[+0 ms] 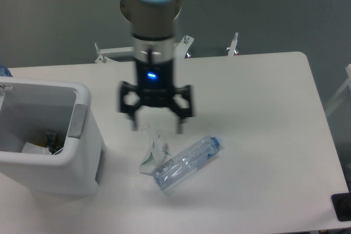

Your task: Open the trash can

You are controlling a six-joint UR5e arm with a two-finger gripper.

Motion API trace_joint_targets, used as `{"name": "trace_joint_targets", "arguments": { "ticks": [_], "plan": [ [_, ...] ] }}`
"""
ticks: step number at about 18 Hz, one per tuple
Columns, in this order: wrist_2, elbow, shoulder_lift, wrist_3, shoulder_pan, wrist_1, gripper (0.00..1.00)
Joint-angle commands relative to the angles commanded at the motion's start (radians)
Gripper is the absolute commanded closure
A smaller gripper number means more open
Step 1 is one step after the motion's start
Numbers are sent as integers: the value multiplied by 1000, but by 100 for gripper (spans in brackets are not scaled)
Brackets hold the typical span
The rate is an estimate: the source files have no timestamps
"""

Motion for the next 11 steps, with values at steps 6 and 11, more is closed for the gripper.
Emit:
{"name": "trace_joint_targets", "arguments": {
  "ticks": [6, 11],
  "plan": [
    [13, 15, -127, 437, 224, -6, 0],
    [14, -12, -167, 554, 230, -9, 0]
  ]
}}
